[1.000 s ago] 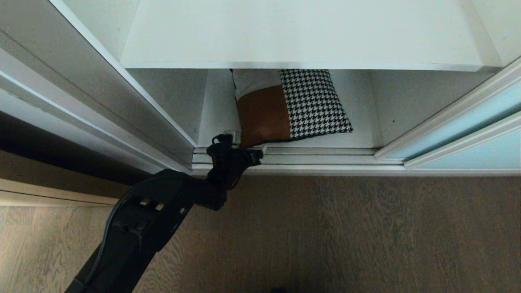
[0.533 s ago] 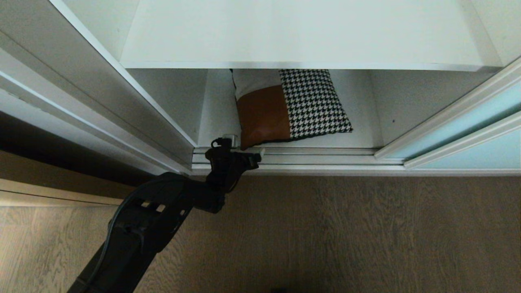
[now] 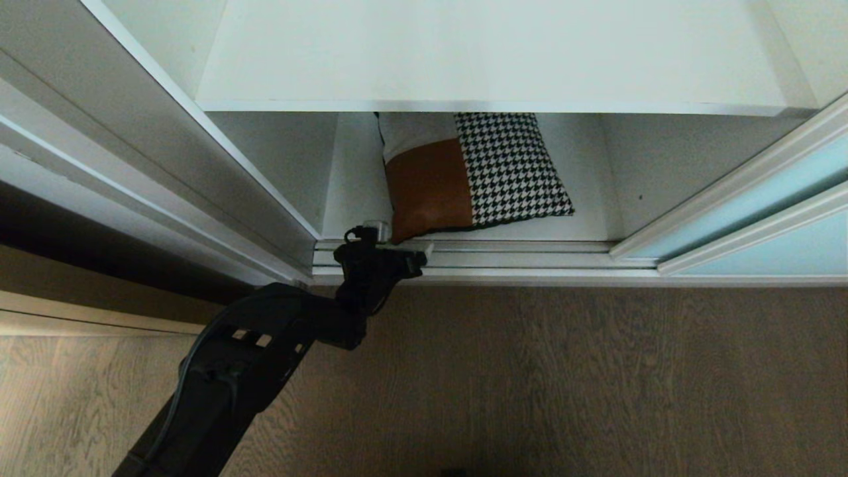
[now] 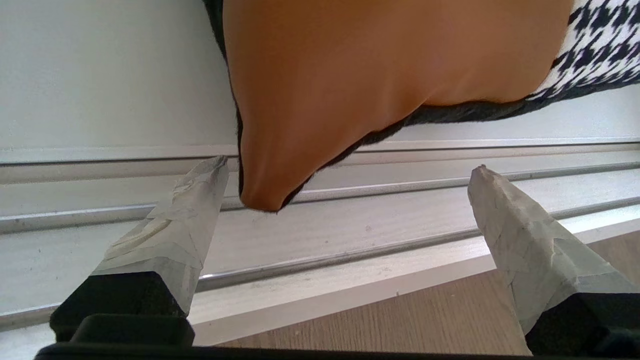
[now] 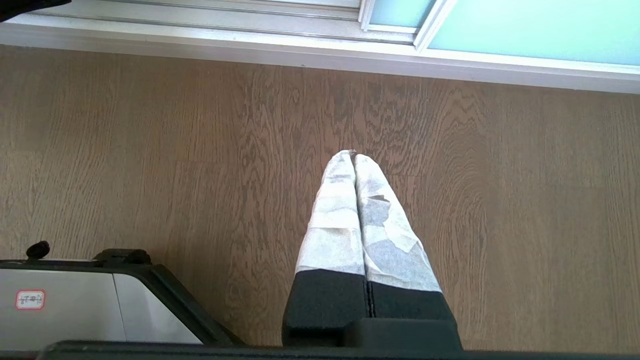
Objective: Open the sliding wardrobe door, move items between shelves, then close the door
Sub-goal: Place the pillow on the higher shelf
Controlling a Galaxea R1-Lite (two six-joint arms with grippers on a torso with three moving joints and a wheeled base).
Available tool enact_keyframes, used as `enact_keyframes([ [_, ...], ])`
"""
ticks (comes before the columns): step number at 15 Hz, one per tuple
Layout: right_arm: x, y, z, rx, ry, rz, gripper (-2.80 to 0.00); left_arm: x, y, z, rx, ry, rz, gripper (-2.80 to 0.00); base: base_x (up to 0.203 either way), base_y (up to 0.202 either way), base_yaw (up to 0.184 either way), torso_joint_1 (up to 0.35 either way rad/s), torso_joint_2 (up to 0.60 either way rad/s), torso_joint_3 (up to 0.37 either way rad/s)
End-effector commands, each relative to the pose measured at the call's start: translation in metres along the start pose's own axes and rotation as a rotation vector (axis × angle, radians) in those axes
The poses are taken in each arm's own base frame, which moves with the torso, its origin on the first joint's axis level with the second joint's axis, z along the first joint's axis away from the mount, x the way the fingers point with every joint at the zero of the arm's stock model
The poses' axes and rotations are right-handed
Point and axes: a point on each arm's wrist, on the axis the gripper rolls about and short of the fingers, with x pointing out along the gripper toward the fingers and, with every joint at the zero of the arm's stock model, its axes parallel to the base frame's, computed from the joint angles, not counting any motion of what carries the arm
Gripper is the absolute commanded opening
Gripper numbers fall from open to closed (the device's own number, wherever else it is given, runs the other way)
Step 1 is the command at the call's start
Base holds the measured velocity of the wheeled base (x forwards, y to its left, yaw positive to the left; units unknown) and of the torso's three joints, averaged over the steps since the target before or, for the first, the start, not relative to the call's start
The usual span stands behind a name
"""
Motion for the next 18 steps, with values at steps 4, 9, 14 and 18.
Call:
enact_keyframes([
  [4, 0.0, 0.0, 0.0, -0.001, 0.001, 0.0, -2.8, 0.0, 0.0, 0.002, -0.008, -0.01, 0.002, 0.0, 0.0, 0.0, 0.0, 0.0, 0.0, 0.0],
  [9, 0.0, 0.0, 0.0, -0.001, 0.001, 0.0, -2.8, 0.001, -0.001, 0.009, -0.017, -0.029, 0.038, 0.0, 0.0, 0.0, 0.0, 0.0, 0.0, 0.0],
  [14, 0.0, 0.0, 0.0, -0.001, 0.001, 0.0, -2.8, 0.0, 0.001, 0.009, -0.009, -0.057, 0.052, -0.61, 0.0, 0.0, 0.0, 0.0, 0.0, 0.0],
  [18, 0.0, 0.0, 0.0, -0.001, 0.001, 0.0, -2.8, 0.0, 0.001, 0.005, -0.006, -0.05, 0.047, -2.8, 0.0, 0.0, 0.0, 0.0, 0.0, 0.0],
])
